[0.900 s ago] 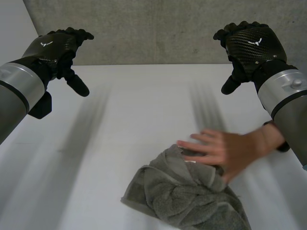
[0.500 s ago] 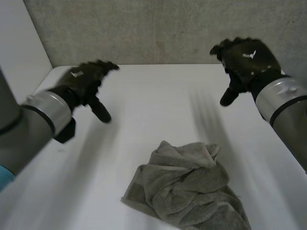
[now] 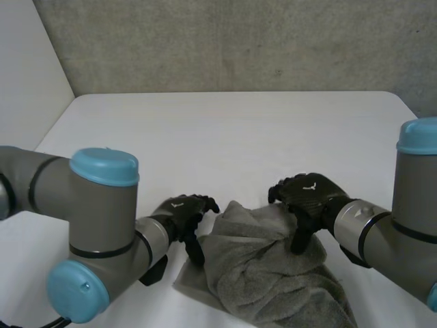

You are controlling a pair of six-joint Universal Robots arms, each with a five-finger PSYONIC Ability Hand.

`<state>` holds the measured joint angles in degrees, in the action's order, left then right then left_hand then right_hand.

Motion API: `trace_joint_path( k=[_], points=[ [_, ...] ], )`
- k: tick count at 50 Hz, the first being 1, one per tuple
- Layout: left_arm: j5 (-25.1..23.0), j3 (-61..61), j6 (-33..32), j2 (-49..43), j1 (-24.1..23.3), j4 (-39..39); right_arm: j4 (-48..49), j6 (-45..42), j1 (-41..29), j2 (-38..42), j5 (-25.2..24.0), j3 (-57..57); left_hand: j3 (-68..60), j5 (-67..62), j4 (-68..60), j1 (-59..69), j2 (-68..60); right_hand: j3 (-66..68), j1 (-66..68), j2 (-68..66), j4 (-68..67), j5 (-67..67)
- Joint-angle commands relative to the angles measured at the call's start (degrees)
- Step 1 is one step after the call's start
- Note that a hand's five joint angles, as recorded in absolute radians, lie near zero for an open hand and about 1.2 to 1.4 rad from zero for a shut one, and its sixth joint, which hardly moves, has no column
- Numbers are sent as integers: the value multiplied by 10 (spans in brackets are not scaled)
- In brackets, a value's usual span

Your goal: Fold the towel.

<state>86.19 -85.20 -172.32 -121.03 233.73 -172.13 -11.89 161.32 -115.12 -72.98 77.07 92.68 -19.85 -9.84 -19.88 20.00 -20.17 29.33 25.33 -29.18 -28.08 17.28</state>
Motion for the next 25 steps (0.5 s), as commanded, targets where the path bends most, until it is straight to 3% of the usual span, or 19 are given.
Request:
trace_joint_path(
  k=[1, 3, 4, 5, 6, 7, 13, 16, 18, 19, 22, 25],
  points=[
    [0, 9, -1, -28, -14, -36, 77, -3, 0, 14, 1, 1, -163, -163, -162, 161, -159, 507, 547, -508, -519, 527],
    [0, 11, -1, -33, -18, -47, 97, -7, 2, 13, 1, 0, -233, -233, -233, 232, -230, 507, 547, -508, -519, 527],
    [0, 13, -4, -39, -21, -58, 112, -7, 3, 13, 4, -7, -307, -307, -306, 305, -303, 507, 547, -508, -519, 527],
    [3, 20, -7, -43, -26, -70, 112, -7, 3, 13, 4, -7, -480, -481, -480, 479, -477, 507, 547, -508, -519, 527],
    [3, 21, -7, -43, -26, -70, 123, -8, 4, 13, 5, -14, -482, -482, -482, 481, -479, 507, 547, -508, -519, 527],
    [8, 28, -9, -46, -28, -80, 136, -10, 4, 13, 8, -27, -600, -600, -600, 599, -597, 507, 547, -508, -519, 527],
    [91, 106, -24, -42, -27, -112, 186, -39, 5, 12, 21, -86, -601, -602, -601, 600, -598, 507, 547, -508, -519, 527],
    [133, 169, -43, -18, -14, -125, 259, -63, 7, 10, 57, -135, -601, -602, -601, 600, -598, 507, 547, -508, -519, 527],
    [150, 196, -52, 5, -5, -138, 364, -73, 10, 6, 102, -161, -601, -602, -601, 600, -598, 507, 547, -508, -519, 527],
    [163, 213, -57, 26, 10, -154, 365, -73, 10, 6, 102, -161, -601, -602, -601, 600, -598, 507, 547, -508, -519, 527],
    [167, 217, -61, 48, 26, -173, 435, -67, 11, -1, 127, -176, -601, -602, -601, 600, -598, 507, 547, -508, -519, 527],
    [158, 213, -64, 75, 39, -204, 403, -69, 4, -4, 126, -178, -601, -602, -601, 600, -598, 507, 547, -508, -519, 527]
  ],
)
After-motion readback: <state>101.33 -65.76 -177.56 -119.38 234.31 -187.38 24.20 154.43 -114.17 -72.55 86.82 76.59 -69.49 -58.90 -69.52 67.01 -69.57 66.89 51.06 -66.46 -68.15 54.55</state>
